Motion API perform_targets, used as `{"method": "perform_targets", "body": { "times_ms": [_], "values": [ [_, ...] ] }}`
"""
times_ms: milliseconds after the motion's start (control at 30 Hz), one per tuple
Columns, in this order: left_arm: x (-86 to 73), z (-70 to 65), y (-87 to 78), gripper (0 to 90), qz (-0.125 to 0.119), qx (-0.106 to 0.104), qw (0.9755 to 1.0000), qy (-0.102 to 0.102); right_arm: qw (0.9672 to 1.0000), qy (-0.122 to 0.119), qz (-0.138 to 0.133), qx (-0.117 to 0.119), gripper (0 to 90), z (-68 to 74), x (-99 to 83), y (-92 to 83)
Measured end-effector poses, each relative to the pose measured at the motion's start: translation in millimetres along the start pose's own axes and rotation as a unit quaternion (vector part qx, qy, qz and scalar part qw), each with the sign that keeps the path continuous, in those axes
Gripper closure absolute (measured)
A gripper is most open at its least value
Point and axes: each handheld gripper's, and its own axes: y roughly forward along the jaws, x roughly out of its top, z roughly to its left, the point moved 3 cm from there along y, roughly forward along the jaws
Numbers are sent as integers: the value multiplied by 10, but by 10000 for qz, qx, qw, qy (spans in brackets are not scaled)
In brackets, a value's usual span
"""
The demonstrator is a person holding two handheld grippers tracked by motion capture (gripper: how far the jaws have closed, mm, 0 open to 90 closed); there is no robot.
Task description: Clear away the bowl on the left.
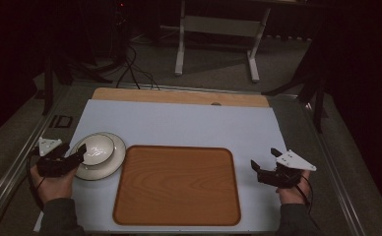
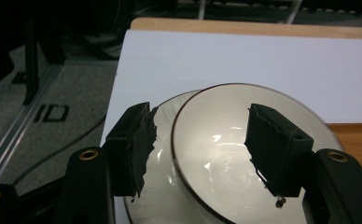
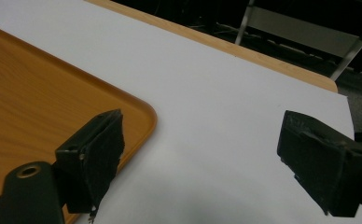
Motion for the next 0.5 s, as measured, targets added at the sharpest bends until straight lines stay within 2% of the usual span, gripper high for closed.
{"method": "perform_targets", "body": {
  "times_ms": [200,367,500],
  "values": [
    [-20,83,101,433,208,124,9995,-209,10000,7,-17,-29,142,-7,3,5],
    [-46,139,163,446,363,149,9985,-378,10000,-35,-52,-56,142,-1,10,7],
    [-67,160,208,465,498,216,9975,-445,9999,-31,-98,-80,142,-4,16,-10]
  ]
}}
